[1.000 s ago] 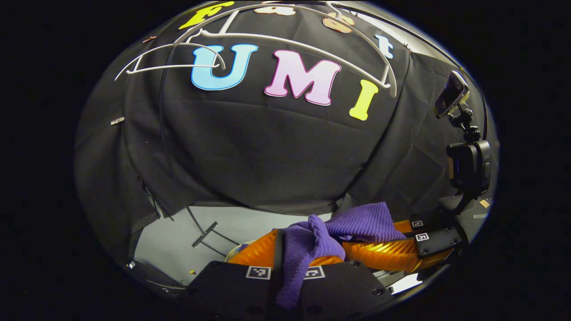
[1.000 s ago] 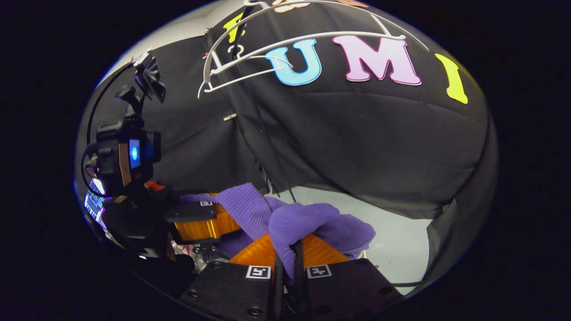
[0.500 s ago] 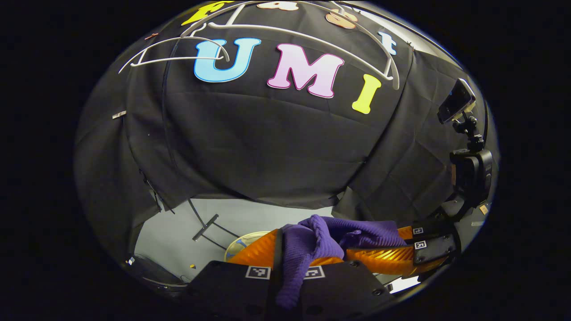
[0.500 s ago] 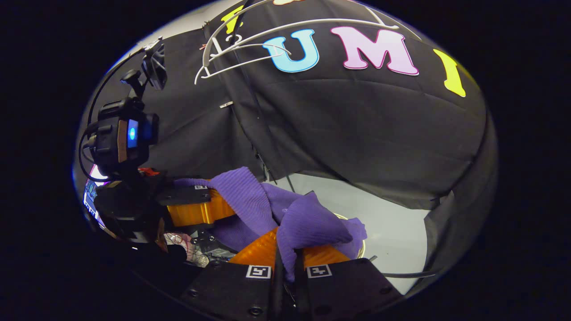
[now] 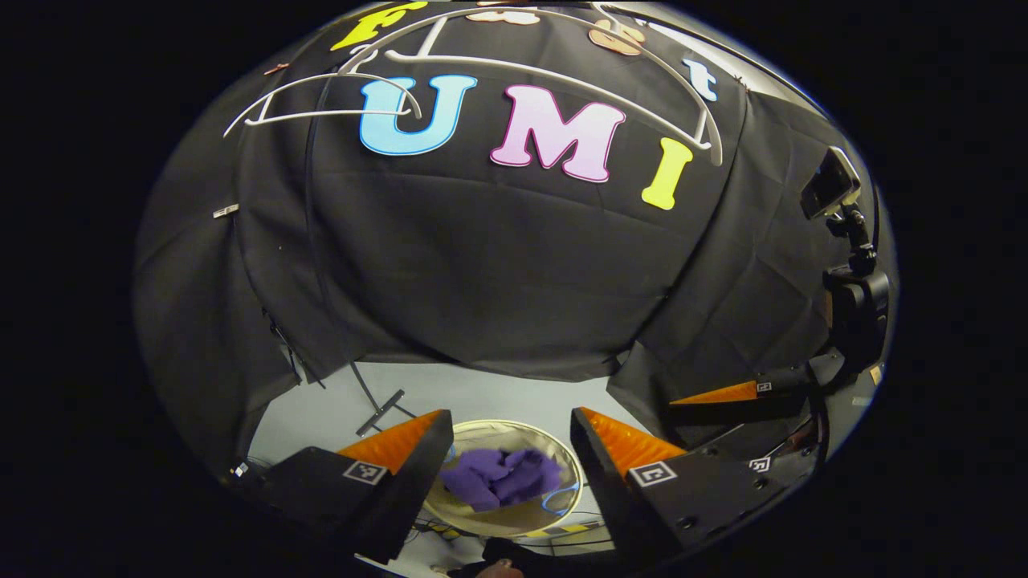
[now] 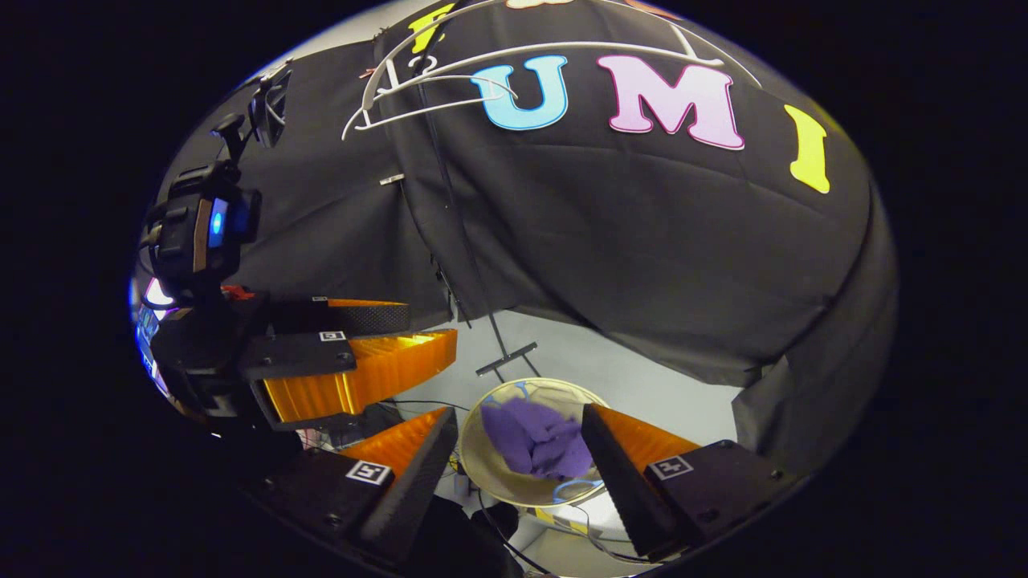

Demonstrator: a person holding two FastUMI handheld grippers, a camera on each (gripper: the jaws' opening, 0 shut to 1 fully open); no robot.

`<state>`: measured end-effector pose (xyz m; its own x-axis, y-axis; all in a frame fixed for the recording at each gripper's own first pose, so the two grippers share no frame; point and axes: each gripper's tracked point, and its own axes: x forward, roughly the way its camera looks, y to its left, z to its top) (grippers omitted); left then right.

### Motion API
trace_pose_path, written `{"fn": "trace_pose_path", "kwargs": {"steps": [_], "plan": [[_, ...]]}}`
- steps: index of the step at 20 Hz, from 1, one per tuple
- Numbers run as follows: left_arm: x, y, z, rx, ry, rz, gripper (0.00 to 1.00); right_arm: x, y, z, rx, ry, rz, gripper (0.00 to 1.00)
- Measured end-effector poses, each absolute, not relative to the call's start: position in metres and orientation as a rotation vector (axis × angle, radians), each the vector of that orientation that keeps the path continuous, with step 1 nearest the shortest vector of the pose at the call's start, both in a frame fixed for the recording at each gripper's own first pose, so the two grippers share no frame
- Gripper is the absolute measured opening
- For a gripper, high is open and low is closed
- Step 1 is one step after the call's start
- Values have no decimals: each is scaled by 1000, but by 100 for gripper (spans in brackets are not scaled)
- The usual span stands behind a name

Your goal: Grasp the clothes on the hanger with both hands and then place them into the laundry hamper below.

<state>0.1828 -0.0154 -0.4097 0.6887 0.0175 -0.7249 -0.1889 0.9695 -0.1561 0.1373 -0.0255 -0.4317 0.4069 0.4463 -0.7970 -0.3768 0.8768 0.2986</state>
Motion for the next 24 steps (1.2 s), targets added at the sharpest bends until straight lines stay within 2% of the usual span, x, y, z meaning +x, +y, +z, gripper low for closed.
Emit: {"fn": "trace_pose_path", "kwargs": {"steps": [6,16,19,24], "plan": [[175,-12,-403,-230,786,133,95,133,-22,-431,71,1013,532,98],[170,-11,-377,-221,724,99,96,132,-20,-412,97,964,468,98],[167,-6,-356,-203,675,77,95,133,-18,-394,99,921,422,99],[151,9,-287,-161,517,28,95,145,-12,-332,101,747,314,99]]}}
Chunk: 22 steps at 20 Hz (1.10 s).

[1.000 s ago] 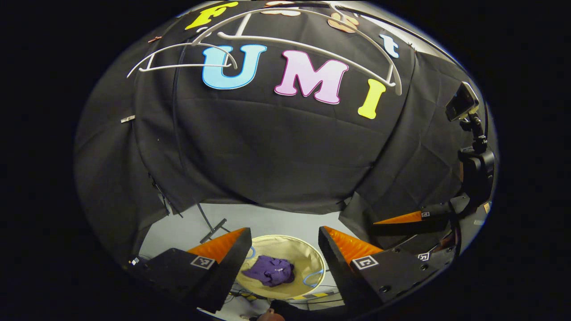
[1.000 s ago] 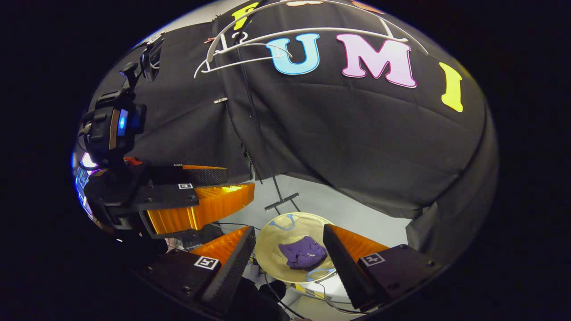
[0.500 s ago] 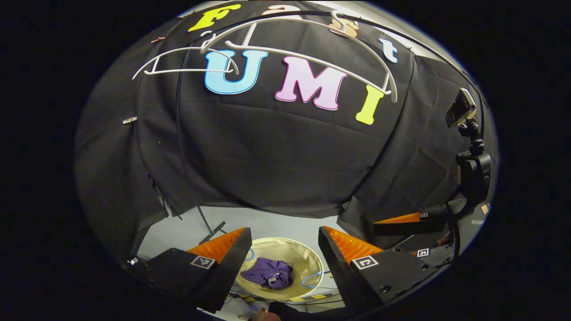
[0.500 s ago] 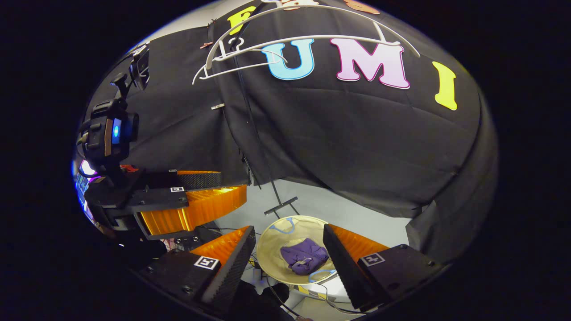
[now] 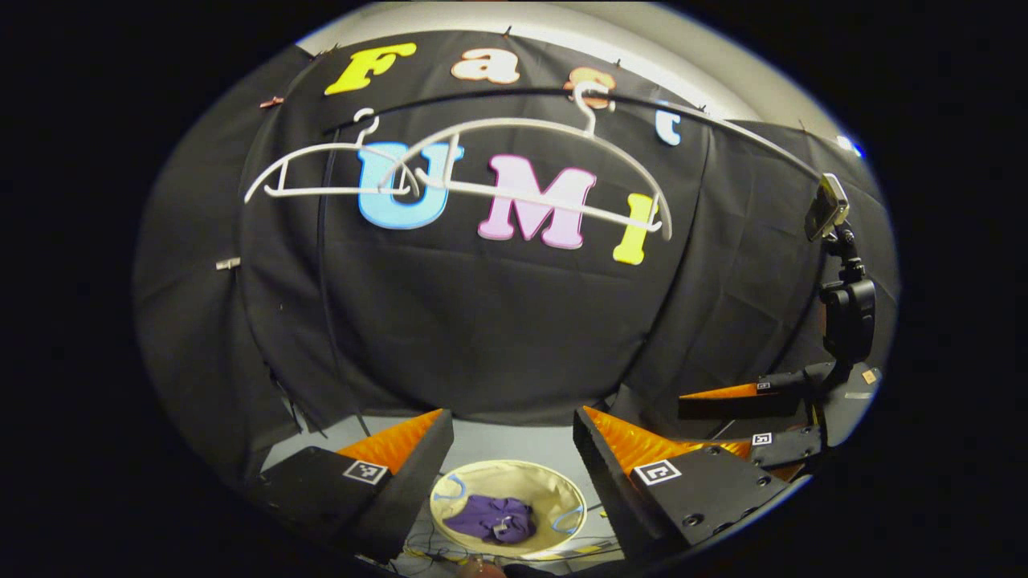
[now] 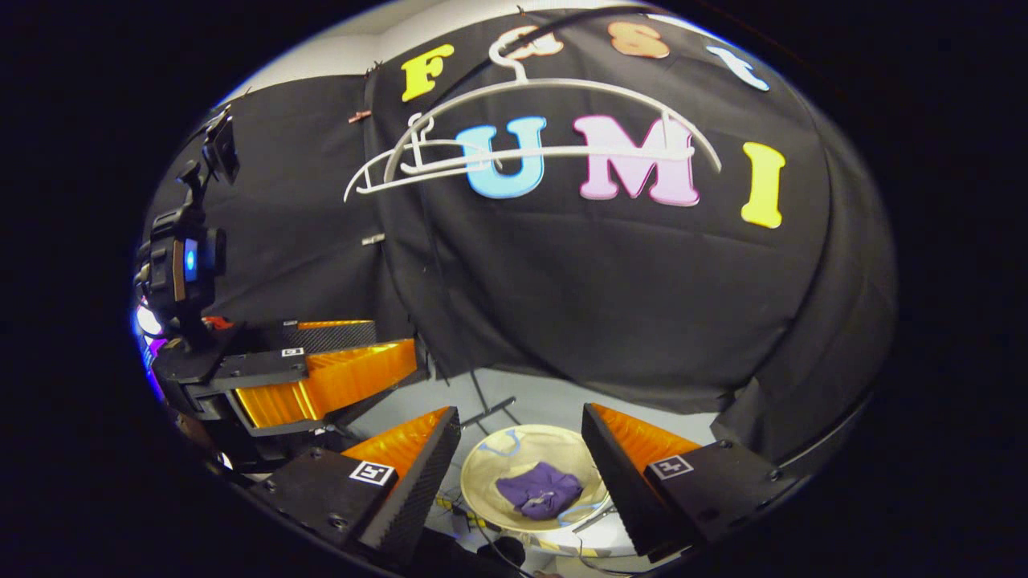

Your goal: Grasp the clothes on the hanger with both hands and then place them into the laundry hamper below.

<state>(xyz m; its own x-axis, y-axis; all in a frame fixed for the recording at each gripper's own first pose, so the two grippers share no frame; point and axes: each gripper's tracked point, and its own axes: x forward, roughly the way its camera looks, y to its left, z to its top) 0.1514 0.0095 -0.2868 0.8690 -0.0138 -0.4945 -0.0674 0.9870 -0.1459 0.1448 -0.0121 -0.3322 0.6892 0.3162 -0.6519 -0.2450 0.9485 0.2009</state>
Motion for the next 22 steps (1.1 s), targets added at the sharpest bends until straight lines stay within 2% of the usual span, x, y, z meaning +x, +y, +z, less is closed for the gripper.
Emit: {"fn": "trace_pose_path", "kwargs": {"steps": [6,11,12,14,15,16,19,20,21,22], "plan": [[97,32,-185,-85,313,-54,95,133,17,-226,87,473,187,98],[31,41,-130,-61,208,-100,92,67,34,-147,130,286,79,98],[18,42,-121,-61,190,-110,92,54,33,-131,128,239,54,92],[-3,42,-110,-70,175,-123,95,29,28,-101,106,161,8,100],[-12,41,-102,-75,167,-132,92,19,27,-94,88,142,-14,92],[-20,38,-93,-77,155,-145,92,12,28,-89,76,132,-31,91],[-35,35,-67,-75,118,-158,95,-2,30,-70,69,100,-59,100],[-38,34,-62,-71,105,-152,97,-6,30,-65,71,94,-56,98],[-39,34,-56,-66,86,-144,95,-7,29,-60,65,83,-57,100],[-40,32,-54,-66,77,-141,92,-9,22,-54,56,68,-57,97]]}}
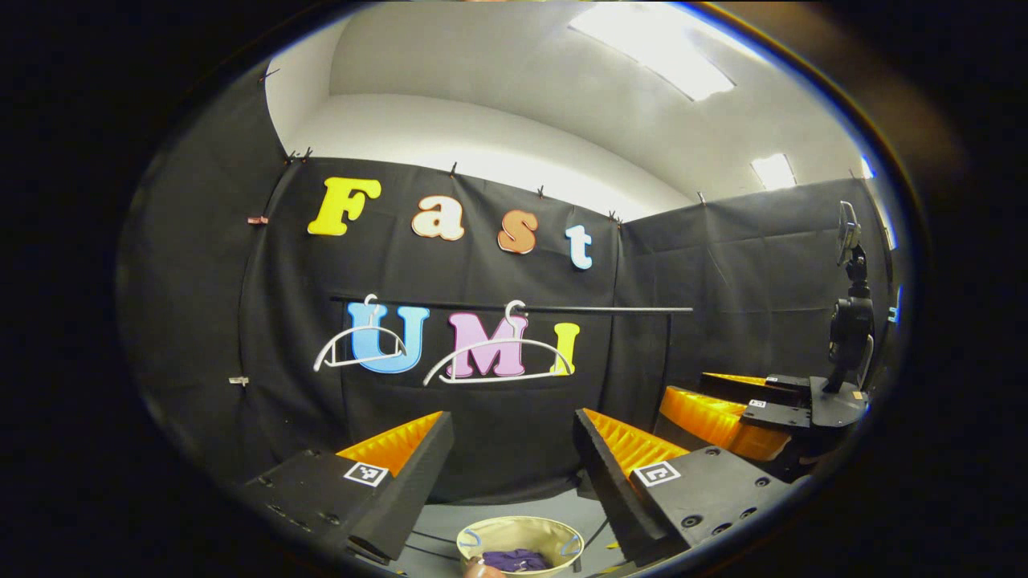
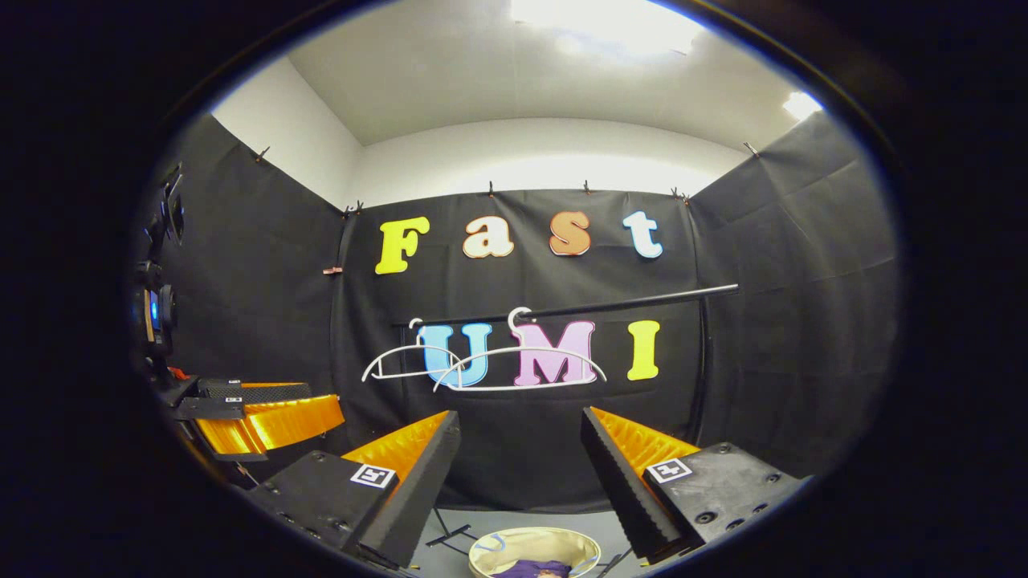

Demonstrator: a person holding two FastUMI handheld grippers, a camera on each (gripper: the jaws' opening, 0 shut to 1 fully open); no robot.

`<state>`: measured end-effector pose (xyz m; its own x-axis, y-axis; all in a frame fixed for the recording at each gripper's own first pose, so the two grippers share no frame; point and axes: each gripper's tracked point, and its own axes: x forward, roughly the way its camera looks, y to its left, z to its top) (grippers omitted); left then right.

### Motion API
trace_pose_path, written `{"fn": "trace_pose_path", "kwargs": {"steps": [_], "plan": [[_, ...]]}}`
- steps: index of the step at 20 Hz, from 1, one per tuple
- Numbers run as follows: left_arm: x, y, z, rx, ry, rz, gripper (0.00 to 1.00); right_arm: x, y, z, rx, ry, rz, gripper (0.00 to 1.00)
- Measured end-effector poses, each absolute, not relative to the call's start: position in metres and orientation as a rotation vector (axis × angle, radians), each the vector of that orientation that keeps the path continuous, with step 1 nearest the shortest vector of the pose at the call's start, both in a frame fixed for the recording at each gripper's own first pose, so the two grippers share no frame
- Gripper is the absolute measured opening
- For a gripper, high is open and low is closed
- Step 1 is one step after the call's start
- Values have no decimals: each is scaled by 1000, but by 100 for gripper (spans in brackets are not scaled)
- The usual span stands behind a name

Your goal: Grasp the clothes on the hanger with both hands and then place them into the laundry hamper below.

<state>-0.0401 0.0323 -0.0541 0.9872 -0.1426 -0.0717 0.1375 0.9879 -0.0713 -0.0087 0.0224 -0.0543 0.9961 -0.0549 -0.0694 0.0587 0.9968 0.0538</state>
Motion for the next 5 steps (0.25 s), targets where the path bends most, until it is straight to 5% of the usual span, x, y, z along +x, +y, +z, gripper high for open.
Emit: {"fn": "trace_pose_path", "kwargs": {"steps": [5], "plan": [[-38,26,-55,-84,87,-99,95,-10,7,-45,78,74,-36,92]]}}
